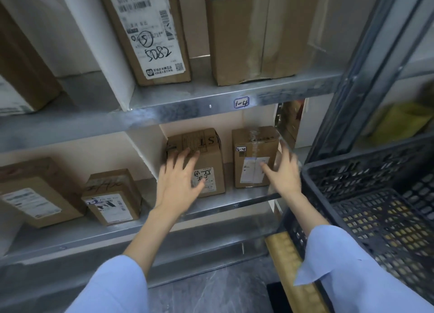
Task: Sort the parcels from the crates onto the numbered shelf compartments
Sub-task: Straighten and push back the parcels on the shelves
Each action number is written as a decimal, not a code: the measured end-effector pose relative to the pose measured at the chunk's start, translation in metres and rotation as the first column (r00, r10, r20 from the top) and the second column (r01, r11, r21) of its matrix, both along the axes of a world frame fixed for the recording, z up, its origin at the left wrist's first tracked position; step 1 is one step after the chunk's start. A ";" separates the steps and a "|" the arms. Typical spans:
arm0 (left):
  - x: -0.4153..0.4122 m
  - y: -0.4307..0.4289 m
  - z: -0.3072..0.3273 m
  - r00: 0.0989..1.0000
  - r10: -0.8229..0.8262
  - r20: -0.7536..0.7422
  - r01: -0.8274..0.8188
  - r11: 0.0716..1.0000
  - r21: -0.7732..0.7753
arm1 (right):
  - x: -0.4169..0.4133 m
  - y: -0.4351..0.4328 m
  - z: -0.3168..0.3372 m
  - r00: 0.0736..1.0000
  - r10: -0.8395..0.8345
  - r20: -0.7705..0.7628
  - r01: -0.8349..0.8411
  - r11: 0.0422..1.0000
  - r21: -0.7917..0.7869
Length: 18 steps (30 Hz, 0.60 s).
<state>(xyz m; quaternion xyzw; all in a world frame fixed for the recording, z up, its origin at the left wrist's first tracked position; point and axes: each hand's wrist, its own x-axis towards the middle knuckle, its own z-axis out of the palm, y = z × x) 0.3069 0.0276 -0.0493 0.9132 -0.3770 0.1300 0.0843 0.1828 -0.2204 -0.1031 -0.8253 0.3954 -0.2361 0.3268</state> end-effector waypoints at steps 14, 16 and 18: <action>-0.034 0.015 0.107 0.942 -0.145 0.302 0.208 0.960 -0.188 | -0.041 0.025 0.131 0.992 0.066 0.108 -0.038 0.969 -0.243; -0.036 0.017 0.121 0.922 -0.138 0.361 0.227 0.949 -0.219 | -0.049 0.025 0.148 0.993 0.062 0.100 -0.032 0.959 -0.280; -0.035 0.018 0.134 0.915 -0.131 0.381 0.233 0.943 -0.237 | -0.054 0.024 0.163 0.994 0.050 0.101 -0.014 0.945 -0.326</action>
